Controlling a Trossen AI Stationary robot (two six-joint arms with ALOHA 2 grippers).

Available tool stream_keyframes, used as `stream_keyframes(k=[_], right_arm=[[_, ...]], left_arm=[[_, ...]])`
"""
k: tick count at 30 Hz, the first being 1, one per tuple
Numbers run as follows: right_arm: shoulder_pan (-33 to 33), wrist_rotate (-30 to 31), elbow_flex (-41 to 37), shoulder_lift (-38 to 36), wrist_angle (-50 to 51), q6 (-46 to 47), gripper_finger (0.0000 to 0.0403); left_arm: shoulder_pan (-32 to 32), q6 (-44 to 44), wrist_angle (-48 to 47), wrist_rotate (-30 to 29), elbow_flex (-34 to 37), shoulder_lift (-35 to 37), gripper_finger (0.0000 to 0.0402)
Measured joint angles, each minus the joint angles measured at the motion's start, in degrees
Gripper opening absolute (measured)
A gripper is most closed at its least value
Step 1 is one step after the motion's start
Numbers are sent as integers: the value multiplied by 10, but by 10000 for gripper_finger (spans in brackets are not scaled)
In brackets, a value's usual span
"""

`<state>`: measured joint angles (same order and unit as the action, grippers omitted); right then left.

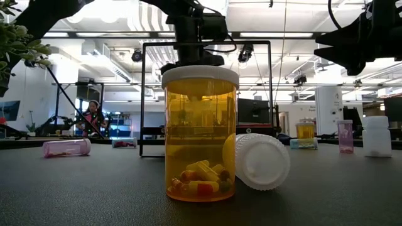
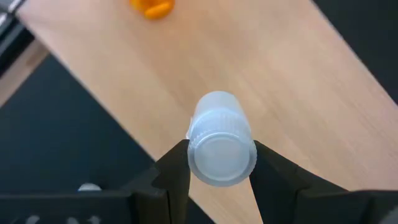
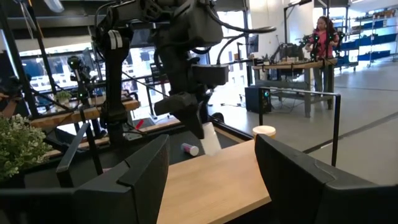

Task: Pick and place medicine bottles onto shelf by color
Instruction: Put the top left white pill bottle on the shelf

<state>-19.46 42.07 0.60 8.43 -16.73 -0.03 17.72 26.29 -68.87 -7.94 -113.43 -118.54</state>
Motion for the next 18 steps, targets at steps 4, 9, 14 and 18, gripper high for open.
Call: stream_keyframes(k=[4, 9, 14, 18], right_arm=[[0, 0, 0, 0, 0, 0, 228], [0, 0, 0, 0, 0, 0, 228], [0, 0, 0, 0, 0, 0, 228], [0, 0, 0, 0, 0, 0, 228]], left_arm=[[0, -41, 23, 1, 0, 0, 123], [0, -73, 38, 1, 2, 0, 123], [3, -87, 44, 2, 10, 0, 123], [3, -87, 60, 8, 28, 0, 123]])
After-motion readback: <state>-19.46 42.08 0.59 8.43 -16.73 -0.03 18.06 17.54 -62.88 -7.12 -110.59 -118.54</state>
